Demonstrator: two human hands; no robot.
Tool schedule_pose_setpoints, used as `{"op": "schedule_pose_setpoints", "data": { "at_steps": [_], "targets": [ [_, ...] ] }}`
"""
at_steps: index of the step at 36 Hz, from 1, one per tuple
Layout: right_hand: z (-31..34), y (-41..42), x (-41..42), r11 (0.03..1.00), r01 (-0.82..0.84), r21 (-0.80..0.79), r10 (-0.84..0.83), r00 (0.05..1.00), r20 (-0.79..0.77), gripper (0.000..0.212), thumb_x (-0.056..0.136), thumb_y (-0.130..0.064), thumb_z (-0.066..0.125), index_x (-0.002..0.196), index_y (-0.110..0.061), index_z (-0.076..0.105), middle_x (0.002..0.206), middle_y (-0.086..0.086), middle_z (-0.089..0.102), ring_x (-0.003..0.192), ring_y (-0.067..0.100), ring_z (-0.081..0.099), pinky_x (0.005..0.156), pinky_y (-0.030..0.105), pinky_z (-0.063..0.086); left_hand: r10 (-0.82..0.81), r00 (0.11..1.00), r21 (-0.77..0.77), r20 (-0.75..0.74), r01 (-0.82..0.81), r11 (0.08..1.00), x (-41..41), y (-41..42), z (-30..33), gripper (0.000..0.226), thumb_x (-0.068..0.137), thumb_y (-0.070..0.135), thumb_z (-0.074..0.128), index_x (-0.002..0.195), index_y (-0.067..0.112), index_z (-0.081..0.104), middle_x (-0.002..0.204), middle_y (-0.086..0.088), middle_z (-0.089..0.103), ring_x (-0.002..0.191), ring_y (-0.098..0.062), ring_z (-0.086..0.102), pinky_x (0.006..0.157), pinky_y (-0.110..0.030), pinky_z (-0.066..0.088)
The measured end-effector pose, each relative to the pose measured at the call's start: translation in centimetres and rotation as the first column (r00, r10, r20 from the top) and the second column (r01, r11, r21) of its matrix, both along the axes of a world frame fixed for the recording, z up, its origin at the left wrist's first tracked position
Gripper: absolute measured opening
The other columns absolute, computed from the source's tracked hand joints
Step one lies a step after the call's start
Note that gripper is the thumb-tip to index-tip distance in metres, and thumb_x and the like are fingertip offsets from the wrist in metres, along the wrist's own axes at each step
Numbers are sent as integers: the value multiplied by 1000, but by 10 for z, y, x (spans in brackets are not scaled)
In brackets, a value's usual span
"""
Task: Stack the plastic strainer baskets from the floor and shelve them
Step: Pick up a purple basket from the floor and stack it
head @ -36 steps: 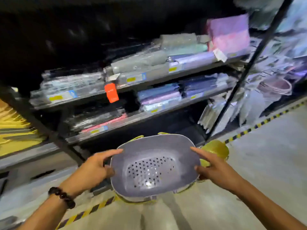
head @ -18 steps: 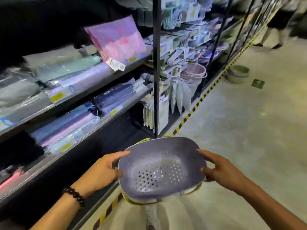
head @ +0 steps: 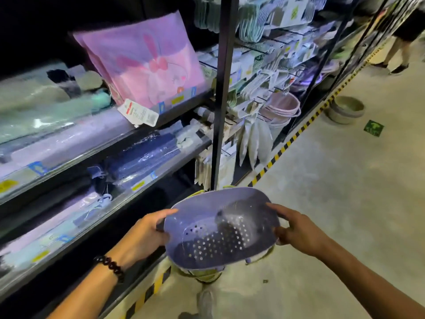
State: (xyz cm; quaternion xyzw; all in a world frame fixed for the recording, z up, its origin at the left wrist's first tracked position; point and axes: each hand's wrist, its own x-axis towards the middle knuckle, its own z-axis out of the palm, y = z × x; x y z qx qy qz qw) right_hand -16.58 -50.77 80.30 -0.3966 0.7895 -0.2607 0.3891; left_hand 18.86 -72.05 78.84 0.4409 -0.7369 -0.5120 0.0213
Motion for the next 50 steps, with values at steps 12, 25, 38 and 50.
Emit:
{"op": "schedule_pose_setpoints", "data": {
  "at_steps": [12, 25, 38, 50],
  "targets": [
    [-27, -115, -78, 956, -293, -24, 293, 942, 162, 75, 85, 14, 72, 141, -32, 55, 138, -9, 61, 101, 5, 71, 70, 27, 61, 238, 965, -40, 111, -235, 971, -32, -21, 0, 74, 83, -2, 68, 143, 38, 59, 141, 7, 66, 117, -8, 63, 105, -46, 53],
    [-97, -209, -131, 762, -646, 42, 613, 741, 272, 58, 82, -9, 72, 124, -49, 67, 106, -5, 74, 76, 19, 66, 70, 42, 61, 716, 697, -18, 30, -716, 698, -90, 94, -53, 64, 78, 15, 58, 134, 45, 63, 127, 33, 65, 120, 1, 63, 101, -27, 52],
    [-257, -202, -101, 547, -813, 202, 828, 561, 16, 82, 88, -11, 74, 154, -43, 39, 106, -3, 75, 75, 1, 68, 62, 20, 54, 868, 454, -41, 203, -881, 471, -102, 142, -250, 56, 95, -2, 56, 140, 31, 62, 131, 2, 69, 112, -26, 65, 97, -37, 50],
    [-437, -197, -76, 566, -779, 270, 820, 567, -81, 72, 97, -15, 70, 158, -34, 37, 142, 2, 63, 97, 27, 74, 94, 50, 59, 819, 495, -62, 290, -844, 532, -94, 120, -448, 53, 102, 12, 57, 151, 30, 52, 148, 1, 60, 133, -30, 57, 114, -49, 46]
  ]
}}
